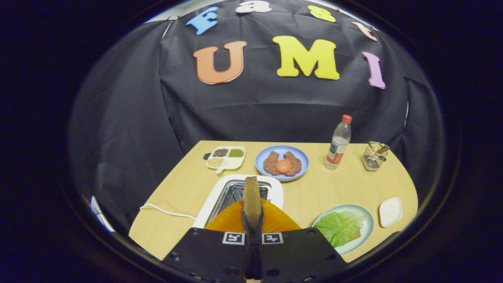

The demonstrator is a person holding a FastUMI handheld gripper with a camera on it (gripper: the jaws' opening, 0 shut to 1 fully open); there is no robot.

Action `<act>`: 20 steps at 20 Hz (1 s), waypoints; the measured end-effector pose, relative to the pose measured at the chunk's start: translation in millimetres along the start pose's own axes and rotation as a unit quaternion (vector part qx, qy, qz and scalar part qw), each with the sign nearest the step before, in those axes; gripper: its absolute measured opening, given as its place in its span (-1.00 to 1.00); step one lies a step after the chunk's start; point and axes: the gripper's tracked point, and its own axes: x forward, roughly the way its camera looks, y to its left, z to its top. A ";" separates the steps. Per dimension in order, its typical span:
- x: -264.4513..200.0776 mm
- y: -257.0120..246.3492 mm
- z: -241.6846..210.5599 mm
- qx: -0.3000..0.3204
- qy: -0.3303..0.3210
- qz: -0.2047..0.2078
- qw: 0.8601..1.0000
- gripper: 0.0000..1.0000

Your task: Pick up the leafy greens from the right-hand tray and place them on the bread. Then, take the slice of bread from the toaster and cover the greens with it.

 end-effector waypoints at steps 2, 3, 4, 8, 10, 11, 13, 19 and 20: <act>-13.3 -2.2 13.9 0.009 -0.011 0.010 1.000 -0.98; -20.0 -5.0 20.8 0.015 -0.017 0.013 1.000 -0.98; -26.6 -7.8 28.0 0.020 -0.023 0.018 0.999 -0.98; -60.5 -27.9 58.5 0.036 -0.051 0.033 0.998 -0.98; -74.1 -43.3 69.8 0.044 -0.064 0.033 0.996 -0.98; -80.4 -51.4 72.3 0.049 -0.068 0.031 0.996 -0.98; -86.8 -73.8 74.5 0.054 -0.073 0.021 0.996 -0.98; -76.0 -144.1 32.6 0.059 -0.047 -0.025 0.997 -0.98; -71.9 -151.3 21.9 0.065 -0.036 -0.028 0.997 -0.98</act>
